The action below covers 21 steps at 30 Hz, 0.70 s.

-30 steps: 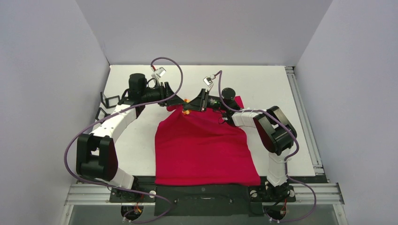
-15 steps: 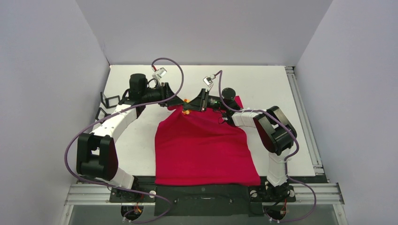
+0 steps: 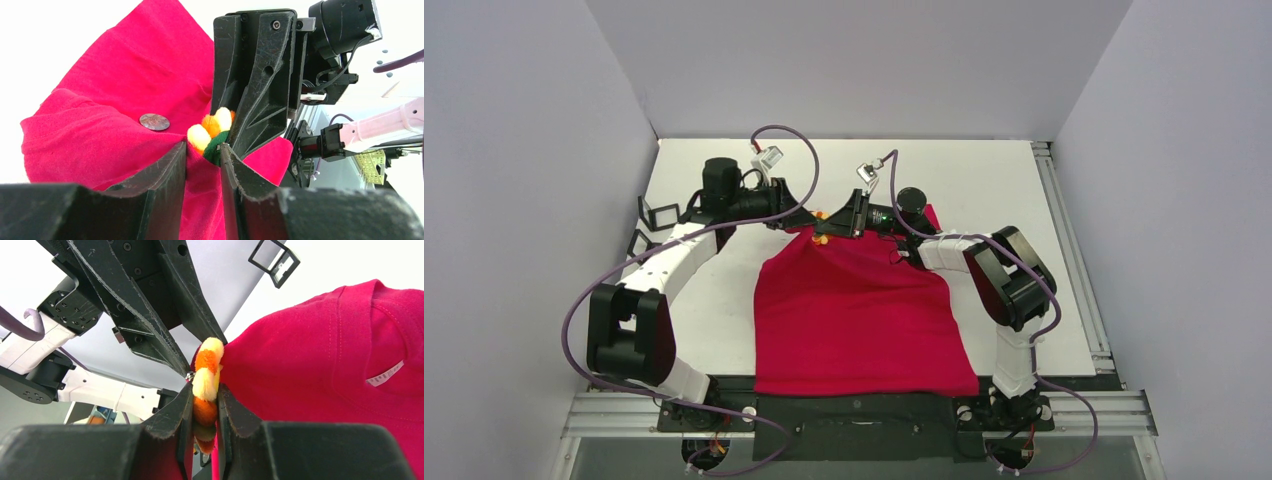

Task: Remove the brooch from the garment
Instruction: Remove the brooch from the clothes.

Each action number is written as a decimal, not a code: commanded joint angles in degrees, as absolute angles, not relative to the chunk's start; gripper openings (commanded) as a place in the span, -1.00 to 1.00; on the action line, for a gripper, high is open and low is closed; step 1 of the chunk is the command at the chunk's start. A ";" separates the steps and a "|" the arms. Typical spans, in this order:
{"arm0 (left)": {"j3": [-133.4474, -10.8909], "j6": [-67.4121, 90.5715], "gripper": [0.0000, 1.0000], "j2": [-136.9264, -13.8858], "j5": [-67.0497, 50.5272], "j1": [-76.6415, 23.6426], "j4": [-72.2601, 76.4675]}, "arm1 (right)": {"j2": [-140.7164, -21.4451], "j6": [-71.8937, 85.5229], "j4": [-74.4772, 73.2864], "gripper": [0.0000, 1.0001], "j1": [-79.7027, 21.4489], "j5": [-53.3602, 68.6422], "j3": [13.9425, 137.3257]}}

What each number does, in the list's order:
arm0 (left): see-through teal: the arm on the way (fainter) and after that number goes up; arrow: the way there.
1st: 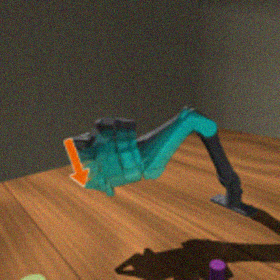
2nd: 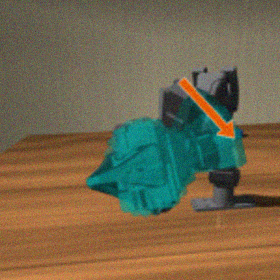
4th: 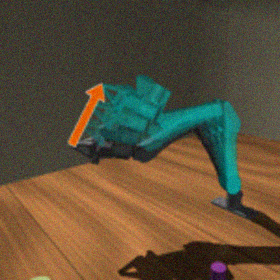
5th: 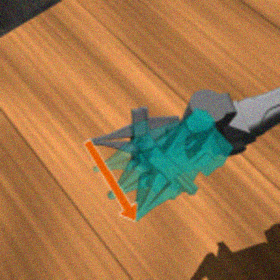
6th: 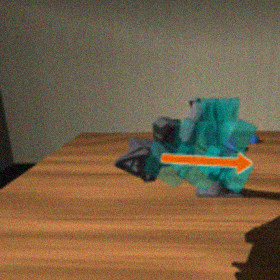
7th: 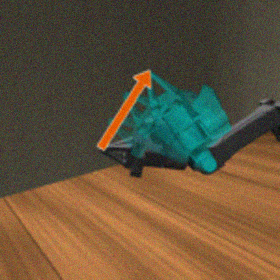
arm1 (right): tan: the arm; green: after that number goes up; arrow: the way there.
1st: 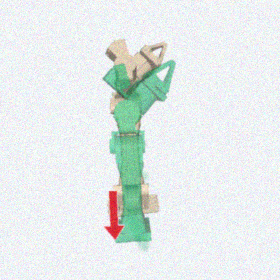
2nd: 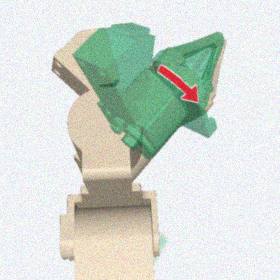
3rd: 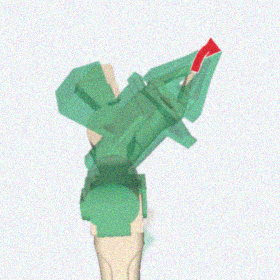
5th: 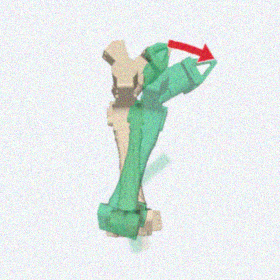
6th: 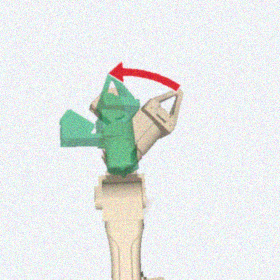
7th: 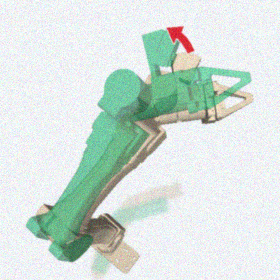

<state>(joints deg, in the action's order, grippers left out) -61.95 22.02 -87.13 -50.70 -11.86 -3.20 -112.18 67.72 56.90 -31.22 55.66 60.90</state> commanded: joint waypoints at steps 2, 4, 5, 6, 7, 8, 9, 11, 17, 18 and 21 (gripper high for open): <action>-62.78 18.30 -0.48 -87.36 -50.77 -13.63 -6.26 | -109.69 68.85 64.37 -1.00 -31.55 55.37 61.44; -62.81 17.87 -0.47 -87.36 -50.40 -13.78 -6.59 | -109.84 69.50 65.09 -1.00 -31.49 55.37 61.29; -62.94 17.39 -0.48 -87.41 -50.11 -13.79 -6.77 | -109.92 69.87 65.33 -1.00 -31.48 55.31 61.28; -63.07 17.09 -0.50 -87.40 -49.84 -13.80 -7.32 | -109.94 70.00 65.64 -1.00 -31.40 55.29 61.26; -63.36 16.51 -0.54 -87.47 -49.00 -13.80 -7.70 | -110.01 70.32 65.98 -1.00 -31.35 55.24 61.35; -63.45 16.30 -0.56 -87.59 -48.76 -13.84 -8.32 | -110.11 70.73 66.17 -1.00 -31.24 55.22 61.39; -63.76 15.76 -0.59 -87.68 -48.14 -13.88 -9.05 | -110.26 70.96 66.66 -1.00 -31.22 55.16 61.41; -64.14 15.23 -0.65 -87.59 -47.01 -13.76 -9.57 | -110.29 71.46 67.14 -1.00 -31.08 55.07 61.43; -64.68 15.33 -0.94 -87.22 -44.48 -13.11 -9.03 | -110.32 72.07 68.00 -1.00 -30.64 54.70 61.28; -64.71 15.36 -0.97 -87.20 -44.19 -12.86 -8.91 | -110.31 72.03 67.97 -1.00 -30.57 54.64 61.18; -64.66 15.55 -1.00 -86.76 -43.46 -12.37 -8.22 | -110.26 71.67 67.37 -1.00 -30.35 54.11 60.69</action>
<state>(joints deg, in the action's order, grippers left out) -63.53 17.56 -87.13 -47.64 -13.08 -6.63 -112.18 70.83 57.17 -30.76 55.07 59.96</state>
